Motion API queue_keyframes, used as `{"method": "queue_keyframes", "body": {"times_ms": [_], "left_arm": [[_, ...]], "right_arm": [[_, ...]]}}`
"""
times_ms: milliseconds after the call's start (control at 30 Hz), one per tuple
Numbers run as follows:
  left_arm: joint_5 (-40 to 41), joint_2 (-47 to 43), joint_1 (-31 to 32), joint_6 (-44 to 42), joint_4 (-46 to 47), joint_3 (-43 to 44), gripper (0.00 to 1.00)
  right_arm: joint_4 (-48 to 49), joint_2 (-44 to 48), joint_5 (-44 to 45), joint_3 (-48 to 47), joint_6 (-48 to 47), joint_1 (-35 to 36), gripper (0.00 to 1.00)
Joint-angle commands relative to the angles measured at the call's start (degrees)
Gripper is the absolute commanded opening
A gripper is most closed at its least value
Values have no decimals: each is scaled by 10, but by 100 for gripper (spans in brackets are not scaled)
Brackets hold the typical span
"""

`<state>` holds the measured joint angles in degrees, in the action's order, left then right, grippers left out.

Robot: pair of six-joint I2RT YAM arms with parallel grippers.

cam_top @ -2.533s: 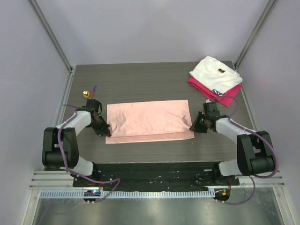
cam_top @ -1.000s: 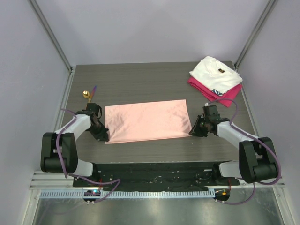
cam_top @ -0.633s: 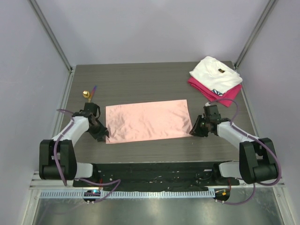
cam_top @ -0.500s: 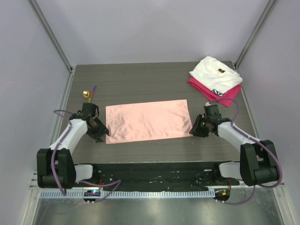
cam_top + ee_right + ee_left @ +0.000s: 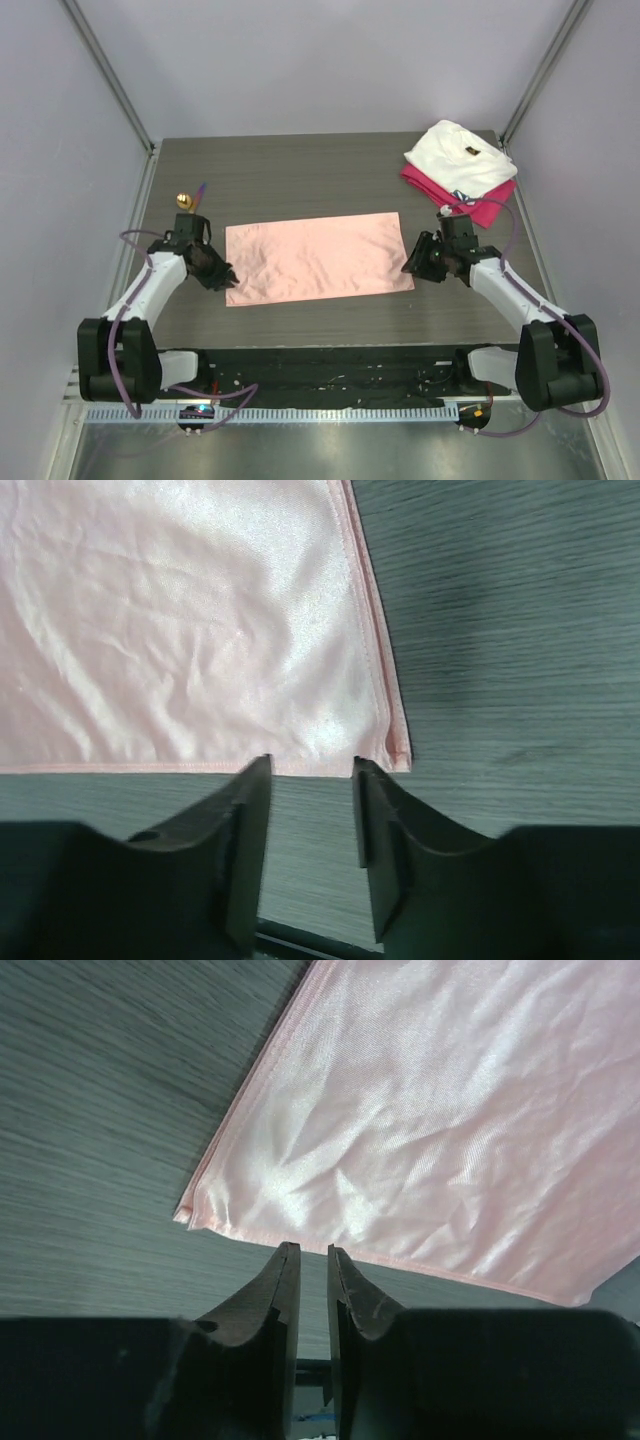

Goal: Fold the napkin into a case and place the utensils inside
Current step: Fold and flatten the napkin at the center of the board, then smooth out the rectangle-folded napkin at the center of the board.

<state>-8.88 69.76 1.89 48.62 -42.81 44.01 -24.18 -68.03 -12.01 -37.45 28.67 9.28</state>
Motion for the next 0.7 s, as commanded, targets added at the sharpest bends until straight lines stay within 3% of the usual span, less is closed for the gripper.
{"method": "queue_keyframes", "body": {"times_ms": [0, 100, 200, 333, 400, 533, 600, 667], "left_arm": [[-31, 62, 7, -16, 58, -12, 18], [9, 85, 7, -22, 56, -22, 13], [54, 80, 7, -24, 70, -46, 14], [28, 47, 7, -33, 65, -32, 19], [26, 29, 7, -32, 66, -11, 27], [-4, 56, 0, -24, 77, 59, 29], [-16, 89, -3, -21, 83, 112, 20], [-17, 149, -5, -22, 86, 149, 16]], "right_arm": [[55, -44, -35, 7, 21, 0, 37], [92, -74, -16, 36, 24, 0, 32], [99, -93, 9, 48, 23, 0, 27], [86, -67, 23, 40, 18, 0, 25], [86, -53, 2, 17, 27, -1, 28], [102, -85, -39, -49, 39, 0, 42], [108, -111, -37, -101, 32, -1, 49], [112, -163, -19, -157, 26, -1, 50]]}}
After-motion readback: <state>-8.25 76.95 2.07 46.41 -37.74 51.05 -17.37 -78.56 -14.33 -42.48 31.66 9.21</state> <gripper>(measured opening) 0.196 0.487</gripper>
